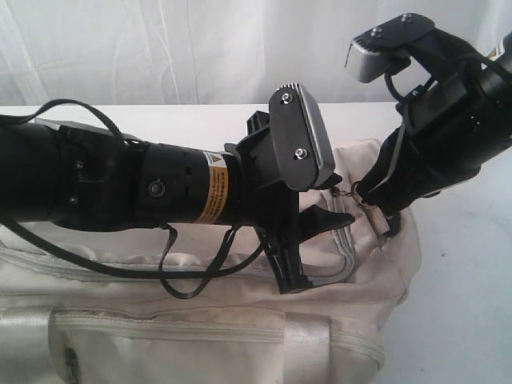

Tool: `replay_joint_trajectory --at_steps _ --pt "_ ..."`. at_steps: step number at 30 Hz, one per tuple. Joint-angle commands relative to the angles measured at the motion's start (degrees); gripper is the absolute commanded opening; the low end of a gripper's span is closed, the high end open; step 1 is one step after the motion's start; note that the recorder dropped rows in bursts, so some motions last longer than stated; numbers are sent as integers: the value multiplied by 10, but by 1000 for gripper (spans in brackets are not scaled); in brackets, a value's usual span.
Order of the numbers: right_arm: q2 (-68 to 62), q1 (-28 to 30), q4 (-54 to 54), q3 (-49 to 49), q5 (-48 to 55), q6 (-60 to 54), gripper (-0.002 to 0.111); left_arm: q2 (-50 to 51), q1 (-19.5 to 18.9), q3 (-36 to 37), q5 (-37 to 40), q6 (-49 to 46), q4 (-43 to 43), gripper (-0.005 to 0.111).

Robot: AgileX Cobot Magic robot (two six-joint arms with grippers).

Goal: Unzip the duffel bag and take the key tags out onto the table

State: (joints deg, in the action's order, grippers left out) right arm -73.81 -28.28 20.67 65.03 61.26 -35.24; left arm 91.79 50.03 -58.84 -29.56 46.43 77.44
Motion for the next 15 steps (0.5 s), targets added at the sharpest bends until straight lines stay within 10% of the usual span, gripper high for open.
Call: replay_joint_trajectory --at_steps 1,15 --pt "4 4 2 3 15 6 0 5 4 2 -8 -4 -12 48" --pt "3 4 2 3 15 10 0 6 4 2 -37 -66 -84 39"
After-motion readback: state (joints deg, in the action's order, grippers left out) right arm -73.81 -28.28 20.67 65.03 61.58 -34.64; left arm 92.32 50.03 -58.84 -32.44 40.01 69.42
